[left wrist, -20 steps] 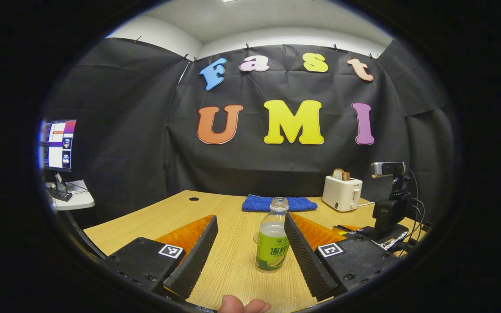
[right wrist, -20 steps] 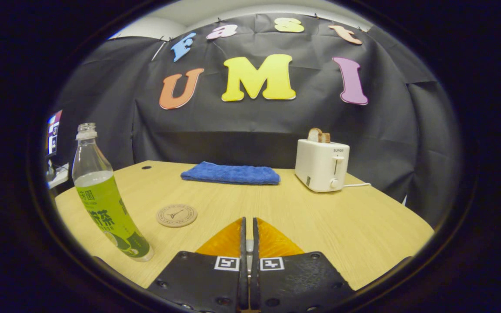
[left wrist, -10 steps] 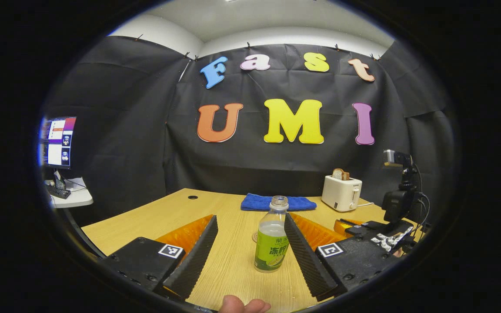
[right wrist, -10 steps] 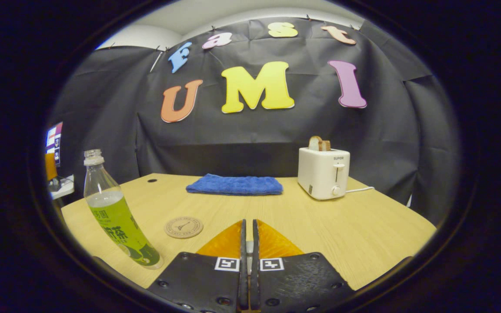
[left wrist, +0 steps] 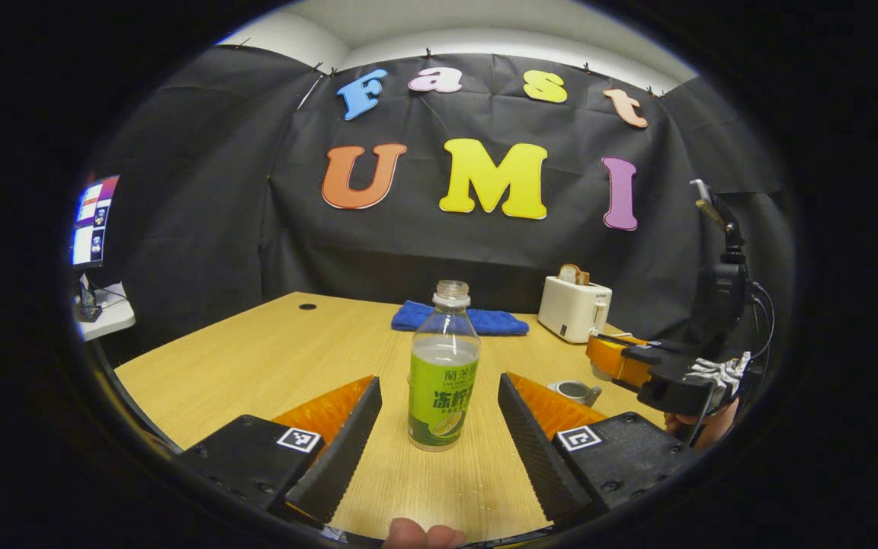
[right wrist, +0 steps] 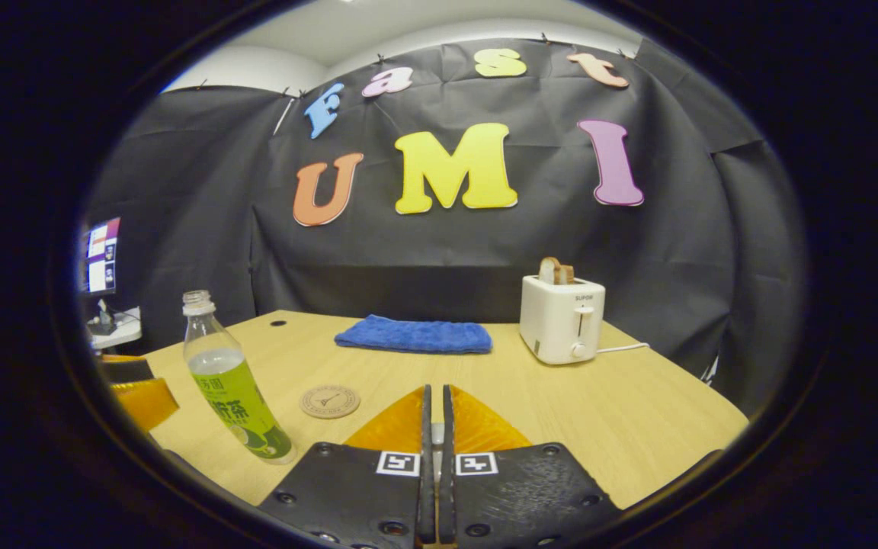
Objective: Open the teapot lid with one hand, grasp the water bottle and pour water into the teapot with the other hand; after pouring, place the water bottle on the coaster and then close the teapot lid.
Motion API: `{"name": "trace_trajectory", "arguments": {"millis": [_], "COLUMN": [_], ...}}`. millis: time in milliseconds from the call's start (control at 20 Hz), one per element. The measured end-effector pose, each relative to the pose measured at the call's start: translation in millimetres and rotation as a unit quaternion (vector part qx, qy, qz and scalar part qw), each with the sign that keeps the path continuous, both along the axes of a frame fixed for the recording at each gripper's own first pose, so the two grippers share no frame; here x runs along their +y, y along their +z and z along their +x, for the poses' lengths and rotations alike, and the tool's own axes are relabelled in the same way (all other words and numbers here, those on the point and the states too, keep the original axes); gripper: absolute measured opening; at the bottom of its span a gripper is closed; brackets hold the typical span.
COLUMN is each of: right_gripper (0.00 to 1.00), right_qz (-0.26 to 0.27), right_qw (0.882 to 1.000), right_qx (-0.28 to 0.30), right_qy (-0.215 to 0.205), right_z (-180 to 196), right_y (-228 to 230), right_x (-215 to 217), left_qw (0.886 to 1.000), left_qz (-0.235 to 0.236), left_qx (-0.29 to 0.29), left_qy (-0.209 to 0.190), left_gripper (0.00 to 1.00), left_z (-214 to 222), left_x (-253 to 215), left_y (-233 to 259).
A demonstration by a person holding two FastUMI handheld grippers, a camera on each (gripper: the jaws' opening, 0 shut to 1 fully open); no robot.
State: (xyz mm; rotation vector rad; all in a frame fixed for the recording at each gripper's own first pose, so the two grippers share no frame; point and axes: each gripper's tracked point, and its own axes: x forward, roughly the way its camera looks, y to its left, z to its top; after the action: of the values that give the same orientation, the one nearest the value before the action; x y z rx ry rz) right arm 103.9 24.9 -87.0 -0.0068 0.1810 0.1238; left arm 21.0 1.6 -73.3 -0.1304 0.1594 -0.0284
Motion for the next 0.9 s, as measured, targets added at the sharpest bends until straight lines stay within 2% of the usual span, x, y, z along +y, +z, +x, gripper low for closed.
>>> {"name": "trace_trajectory", "arguments": {"millis": [200, 400, 850, 900], "right_gripper": [0.02, 0.02, 0.05, 0.02], "right_qz": [-0.002, 0.0, -0.002, -0.003], "right_qw": [1.0, 1.0, 1.0, 1.0], "right_qx": [-0.012, -0.02, -0.006, -0.001], "right_qy": [-0.002, -0.005, 0.004, 0.006], "right_z": [-13, -22, -19, -18], "right_y": [14, 24, 16, 12], "right_x": [-13, -23, -25, -25], "left_qw": [0.999, 0.999, 0.998, 0.998], "left_qz": [-0.015, 0.0, 0.015, 0.017], "left_qx": [0.033, 0.05, 0.064, 0.063], "left_qy": [0.001, 0.003, 0.012, 0.01], "left_gripper": [0.97, 0.97, 0.96, 0.96], "left_z": [13, 30, 55, 56], "left_x": [-7, -5, -2, -2], "left_y": [-27, -48, -66, -66]}}
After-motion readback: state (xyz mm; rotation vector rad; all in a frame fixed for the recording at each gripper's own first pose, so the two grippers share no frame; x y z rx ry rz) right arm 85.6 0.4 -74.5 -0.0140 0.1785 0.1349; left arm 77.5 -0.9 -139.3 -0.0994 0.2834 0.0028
